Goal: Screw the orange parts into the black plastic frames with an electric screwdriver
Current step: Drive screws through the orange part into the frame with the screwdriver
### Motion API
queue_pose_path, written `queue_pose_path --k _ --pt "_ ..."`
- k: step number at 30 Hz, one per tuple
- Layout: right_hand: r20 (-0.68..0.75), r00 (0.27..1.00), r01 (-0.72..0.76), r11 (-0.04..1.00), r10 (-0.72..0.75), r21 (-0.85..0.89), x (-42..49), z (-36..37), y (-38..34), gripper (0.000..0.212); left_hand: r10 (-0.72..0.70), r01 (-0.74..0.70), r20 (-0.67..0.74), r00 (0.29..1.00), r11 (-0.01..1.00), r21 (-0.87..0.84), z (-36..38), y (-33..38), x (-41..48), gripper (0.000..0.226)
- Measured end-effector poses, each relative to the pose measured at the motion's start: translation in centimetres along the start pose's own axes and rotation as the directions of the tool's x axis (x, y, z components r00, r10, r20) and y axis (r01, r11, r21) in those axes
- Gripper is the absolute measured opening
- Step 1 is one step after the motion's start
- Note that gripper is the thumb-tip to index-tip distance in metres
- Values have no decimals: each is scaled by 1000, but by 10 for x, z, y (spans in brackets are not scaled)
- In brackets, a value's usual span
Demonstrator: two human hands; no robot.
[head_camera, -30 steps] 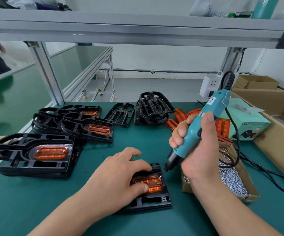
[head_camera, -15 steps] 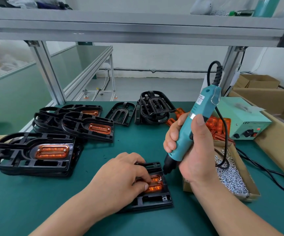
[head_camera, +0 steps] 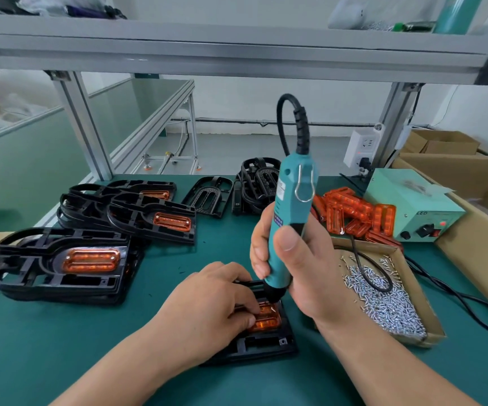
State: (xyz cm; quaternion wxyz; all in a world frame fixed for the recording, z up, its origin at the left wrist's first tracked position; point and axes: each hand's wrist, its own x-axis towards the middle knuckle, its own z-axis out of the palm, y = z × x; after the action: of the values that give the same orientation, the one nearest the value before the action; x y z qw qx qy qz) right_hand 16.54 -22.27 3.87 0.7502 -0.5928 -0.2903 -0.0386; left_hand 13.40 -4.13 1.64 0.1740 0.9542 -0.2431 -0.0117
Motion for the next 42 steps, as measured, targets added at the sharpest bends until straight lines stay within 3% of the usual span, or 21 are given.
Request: queue_pose_path --k 9,16,27,34,42 --pt "-47 999 22 995 -18 95 0 -4 1 65 1 -1 -6 1000 1000 -26 0 0 -1 22" --pt "-102 994 44 991 -30 130 -1 -10 -6 51 18 -19 -19 1000 999 -26 1 -1 -1 21" --pt "-85 996 35 990 -24 135 -2 -9 -7 48 12 -13 -19 1000 1000 -22 3 -2 -1 21" --pt "-12 1000 3 997 -2 76 2 -4 -4 65 -3 2 -17 1000 1000 -30 3 0 0 20" --pt "41 999 -11 1000 11 18 5 1 -3 67 -26 26 -8 1000 999 -35 4 0 1 21"
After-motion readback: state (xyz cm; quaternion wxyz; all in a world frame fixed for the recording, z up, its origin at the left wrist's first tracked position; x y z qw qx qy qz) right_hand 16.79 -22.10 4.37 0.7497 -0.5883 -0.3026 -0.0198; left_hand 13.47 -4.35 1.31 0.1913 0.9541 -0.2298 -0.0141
